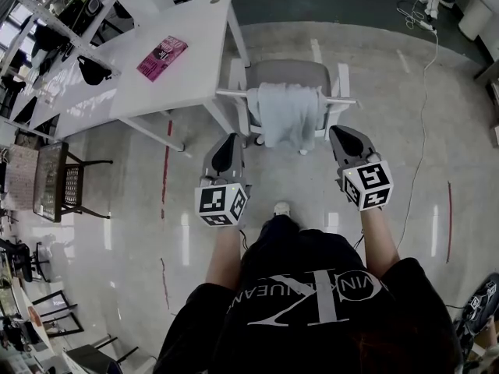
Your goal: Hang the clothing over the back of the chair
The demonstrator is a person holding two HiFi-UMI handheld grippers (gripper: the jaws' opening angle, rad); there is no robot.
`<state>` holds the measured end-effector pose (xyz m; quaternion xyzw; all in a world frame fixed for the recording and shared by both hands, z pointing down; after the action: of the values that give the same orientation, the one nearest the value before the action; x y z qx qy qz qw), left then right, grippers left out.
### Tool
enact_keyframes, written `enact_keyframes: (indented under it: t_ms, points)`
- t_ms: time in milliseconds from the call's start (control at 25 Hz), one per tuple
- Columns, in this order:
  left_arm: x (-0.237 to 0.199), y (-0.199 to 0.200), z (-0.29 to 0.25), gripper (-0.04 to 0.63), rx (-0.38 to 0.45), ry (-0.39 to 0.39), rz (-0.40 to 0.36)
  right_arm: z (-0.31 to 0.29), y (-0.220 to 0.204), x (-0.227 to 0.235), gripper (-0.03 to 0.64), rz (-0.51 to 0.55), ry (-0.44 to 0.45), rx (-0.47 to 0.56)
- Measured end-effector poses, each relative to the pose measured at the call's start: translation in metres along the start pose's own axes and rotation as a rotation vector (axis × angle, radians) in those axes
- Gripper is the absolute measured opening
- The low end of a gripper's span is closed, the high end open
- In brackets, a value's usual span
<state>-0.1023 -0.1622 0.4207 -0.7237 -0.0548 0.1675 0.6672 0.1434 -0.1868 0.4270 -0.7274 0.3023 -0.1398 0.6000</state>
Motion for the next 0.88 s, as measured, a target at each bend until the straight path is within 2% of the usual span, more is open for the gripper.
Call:
enact_keyframes:
  t_ms: [880]
  points:
    - [-0.005, 0.003, 0.027, 0.011, 0.019, 0.030, -0.003, 0.006, 0.004, -0.019, 0.014, 0.010, 0.016, 0.013]
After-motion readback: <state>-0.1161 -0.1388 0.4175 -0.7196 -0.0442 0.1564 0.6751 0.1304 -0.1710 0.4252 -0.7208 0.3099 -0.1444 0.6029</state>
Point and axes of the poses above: the fingertips, and each gripper's own axes: z backward along the fingers, x to its right, y out of its top, the point moved 3 cm from there along z, backward along the fingers, and after that the axes turned 7 degrees about z, right-handed, at the moved point
